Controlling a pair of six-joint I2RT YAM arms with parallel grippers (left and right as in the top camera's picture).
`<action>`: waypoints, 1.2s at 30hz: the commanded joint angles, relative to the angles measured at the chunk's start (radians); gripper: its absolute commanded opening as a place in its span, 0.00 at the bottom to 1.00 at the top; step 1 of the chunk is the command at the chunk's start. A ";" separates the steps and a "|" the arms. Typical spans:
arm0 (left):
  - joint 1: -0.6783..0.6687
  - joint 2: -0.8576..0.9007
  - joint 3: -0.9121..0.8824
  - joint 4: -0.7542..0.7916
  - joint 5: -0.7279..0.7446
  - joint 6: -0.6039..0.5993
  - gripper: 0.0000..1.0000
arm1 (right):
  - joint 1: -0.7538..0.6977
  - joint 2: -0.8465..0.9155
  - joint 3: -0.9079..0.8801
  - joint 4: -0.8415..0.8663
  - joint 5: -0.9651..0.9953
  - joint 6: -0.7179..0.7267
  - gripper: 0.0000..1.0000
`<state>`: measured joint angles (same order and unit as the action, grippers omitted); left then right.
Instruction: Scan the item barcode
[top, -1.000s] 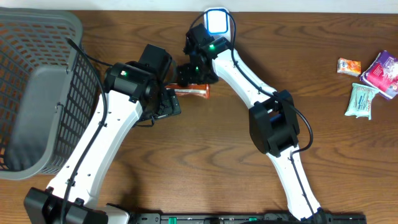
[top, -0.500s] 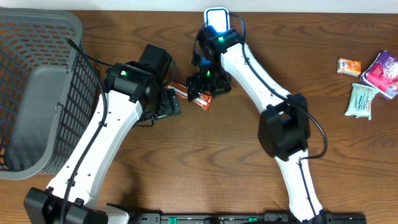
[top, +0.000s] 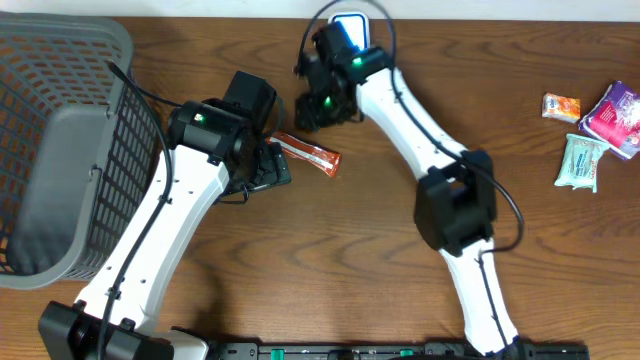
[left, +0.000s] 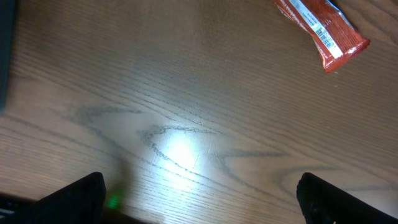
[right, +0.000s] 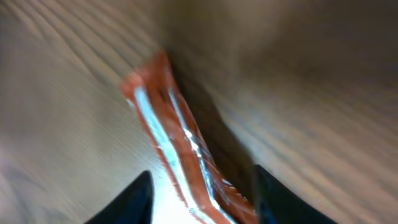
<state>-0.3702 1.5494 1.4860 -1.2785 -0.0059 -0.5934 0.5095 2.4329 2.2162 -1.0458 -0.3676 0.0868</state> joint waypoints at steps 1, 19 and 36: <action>0.001 0.006 0.000 -0.004 -0.006 0.017 0.98 | 0.026 0.084 0.000 -0.059 -0.031 -0.055 0.43; 0.001 0.006 0.000 -0.004 -0.006 0.017 0.98 | 0.030 -0.018 0.003 -0.216 -0.027 0.108 0.74; 0.001 0.006 0.000 -0.004 -0.006 0.017 0.98 | 0.045 0.101 -0.008 -0.020 0.010 0.061 0.80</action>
<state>-0.3702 1.5501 1.4860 -1.2785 -0.0059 -0.5934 0.5465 2.4664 2.2124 -1.0649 -0.3222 0.1600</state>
